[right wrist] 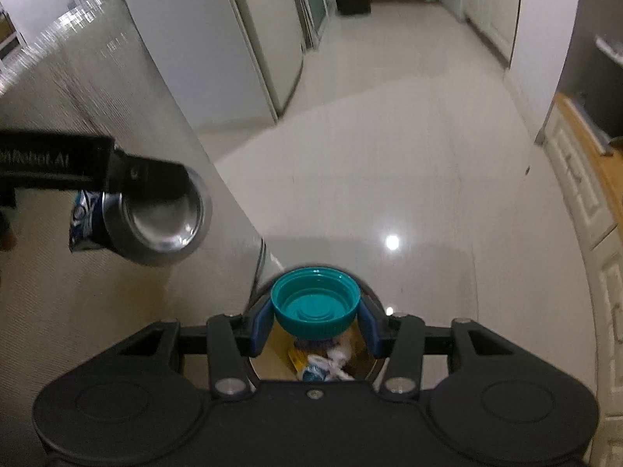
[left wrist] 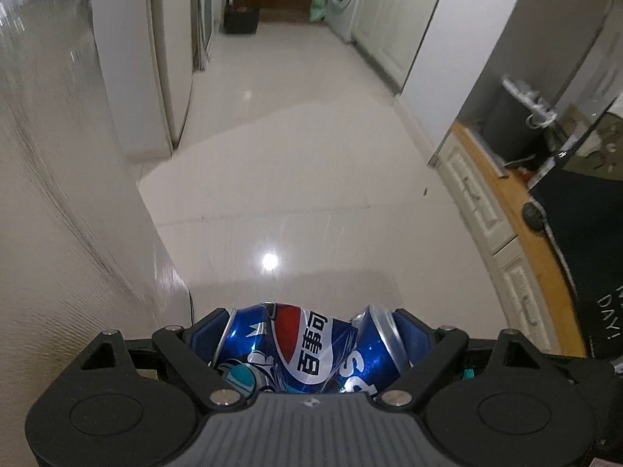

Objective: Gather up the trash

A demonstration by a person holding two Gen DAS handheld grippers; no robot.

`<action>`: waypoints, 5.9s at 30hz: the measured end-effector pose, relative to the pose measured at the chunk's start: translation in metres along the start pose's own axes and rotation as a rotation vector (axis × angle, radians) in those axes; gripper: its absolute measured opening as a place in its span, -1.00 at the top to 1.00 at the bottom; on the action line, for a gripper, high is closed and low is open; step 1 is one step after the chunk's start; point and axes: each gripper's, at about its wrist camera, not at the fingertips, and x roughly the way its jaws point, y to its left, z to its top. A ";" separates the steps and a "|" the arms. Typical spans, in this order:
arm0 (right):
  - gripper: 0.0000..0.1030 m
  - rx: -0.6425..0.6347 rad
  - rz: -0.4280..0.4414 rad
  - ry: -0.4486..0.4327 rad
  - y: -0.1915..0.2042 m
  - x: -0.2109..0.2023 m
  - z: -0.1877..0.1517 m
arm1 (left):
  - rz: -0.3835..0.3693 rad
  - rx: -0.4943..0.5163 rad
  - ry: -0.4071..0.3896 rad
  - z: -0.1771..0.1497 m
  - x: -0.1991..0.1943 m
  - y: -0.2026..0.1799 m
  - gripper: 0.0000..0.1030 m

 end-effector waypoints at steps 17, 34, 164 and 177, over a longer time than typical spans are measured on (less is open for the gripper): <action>-0.08 -0.056 0.045 0.223 0.000 0.106 -0.014 | -0.007 -0.128 0.239 -0.030 0.118 0.037 -0.73; -0.29 -0.158 0.014 0.362 -0.005 0.120 -0.026 | 0.048 -0.130 0.380 -0.056 0.160 0.038 -1.00; -1.00 0.006 -0.183 -0.255 0.074 -0.255 -0.161 | 0.175 0.016 -0.220 -0.230 -0.263 -0.024 -1.00; -1.00 0.000 -0.198 -0.256 0.076 -0.252 -0.163 | 0.175 0.017 -0.223 -0.229 -0.261 -0.024 -1.00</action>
